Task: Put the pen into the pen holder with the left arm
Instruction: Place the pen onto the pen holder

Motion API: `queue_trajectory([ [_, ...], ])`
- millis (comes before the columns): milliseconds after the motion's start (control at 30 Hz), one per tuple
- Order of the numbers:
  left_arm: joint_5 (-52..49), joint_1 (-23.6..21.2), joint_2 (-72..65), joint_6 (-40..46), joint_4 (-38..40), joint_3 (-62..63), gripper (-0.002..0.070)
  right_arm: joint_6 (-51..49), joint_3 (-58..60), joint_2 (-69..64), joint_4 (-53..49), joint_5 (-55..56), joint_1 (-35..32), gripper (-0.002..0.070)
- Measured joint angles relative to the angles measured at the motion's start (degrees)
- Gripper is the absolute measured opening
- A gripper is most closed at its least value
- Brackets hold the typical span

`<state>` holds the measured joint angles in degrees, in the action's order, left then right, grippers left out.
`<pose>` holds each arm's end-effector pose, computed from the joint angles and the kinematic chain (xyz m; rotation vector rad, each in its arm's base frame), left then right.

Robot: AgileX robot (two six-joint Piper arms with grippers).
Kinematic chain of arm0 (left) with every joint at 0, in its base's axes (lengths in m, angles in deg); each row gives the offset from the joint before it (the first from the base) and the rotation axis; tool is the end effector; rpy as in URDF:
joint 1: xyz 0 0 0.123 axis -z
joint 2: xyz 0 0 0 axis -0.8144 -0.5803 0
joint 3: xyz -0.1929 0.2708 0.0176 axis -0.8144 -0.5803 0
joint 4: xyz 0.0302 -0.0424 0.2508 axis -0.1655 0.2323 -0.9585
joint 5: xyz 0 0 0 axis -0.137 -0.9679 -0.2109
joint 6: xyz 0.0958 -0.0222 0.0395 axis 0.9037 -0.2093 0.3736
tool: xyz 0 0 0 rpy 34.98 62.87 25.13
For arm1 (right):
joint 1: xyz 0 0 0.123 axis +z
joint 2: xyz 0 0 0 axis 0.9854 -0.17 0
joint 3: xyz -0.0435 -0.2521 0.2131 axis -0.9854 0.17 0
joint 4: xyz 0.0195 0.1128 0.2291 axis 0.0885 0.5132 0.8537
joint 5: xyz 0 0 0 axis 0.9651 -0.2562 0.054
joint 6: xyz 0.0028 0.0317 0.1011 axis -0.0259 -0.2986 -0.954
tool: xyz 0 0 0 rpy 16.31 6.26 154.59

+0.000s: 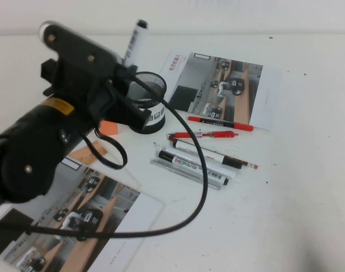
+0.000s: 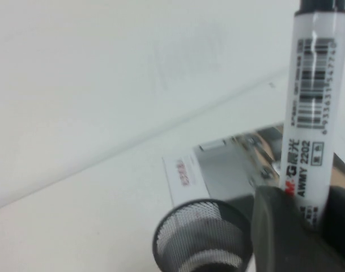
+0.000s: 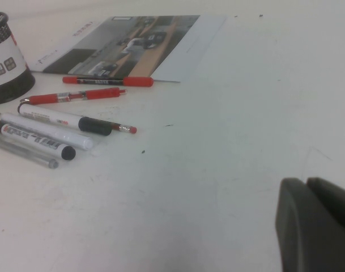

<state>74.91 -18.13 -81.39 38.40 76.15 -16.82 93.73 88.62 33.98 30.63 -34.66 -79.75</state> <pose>0.2608 -0.1722 0.3520 0.6316 1.5941 -0.1531 0.0230 0.0157 0.1690 0.0258 1.8341 0.2458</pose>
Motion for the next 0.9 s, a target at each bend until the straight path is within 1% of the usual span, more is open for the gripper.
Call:
queue_trajectory([
  [100, 6.8, 0.0, -1.9, -8.3, -4.4, -0.9, 0.0106, 0.0, 0.0, 0.0, 0.0, 0.0, 0.0, -0.0020],
  [267, 18.2, -0.6, -7.1, -19.1, -10.1, -0.9, 0.0106, 0.0, 0.0, 0.0, 0.0, 0.0, 0.0, -0.0020],
  [333, 21.7, -1.9, -9.8, -24.9, -13.4, -0.8, 0.0106, 0.0, 0.0, 0.0, 0.0, 0.0, 0.0, -0.0020],
  [400, 23.7, -4.2, -13.3, -32.8, -18.4, 0.5, 0.0106, 0.0, 0.0, 0.0, 0.0, 0.0, 0.0, -0.0020],
  [467, 24.4, -6.6, -16.8, -39.3, -22.7, 3.0, 0.0106, 0.0, 0.0, 0.0, 0.0, 0.0, 0.0, -0.0020],
  [533, 24.5, -8.3, -20.8, -43.8, -25.4, 6.0, 0.0106, 0.0, 0.0, 0.0, 0.0, 0.0, 0.0, -0.0020],
  [667, 24.5, -10.6, -27.2, -46.6, -27.8, 12.5, 0.0106, 0.0, 0.0, 0.0, 0.0, 0.0, 0.0, -0.0020],
  [900, 20.9, -11.1, -35.3, -47.1, -29.1, 20.2, 0.0106, 0.0, 0.0, 0.0, 0.0, 0.0, 0.0, -0.0020],
])
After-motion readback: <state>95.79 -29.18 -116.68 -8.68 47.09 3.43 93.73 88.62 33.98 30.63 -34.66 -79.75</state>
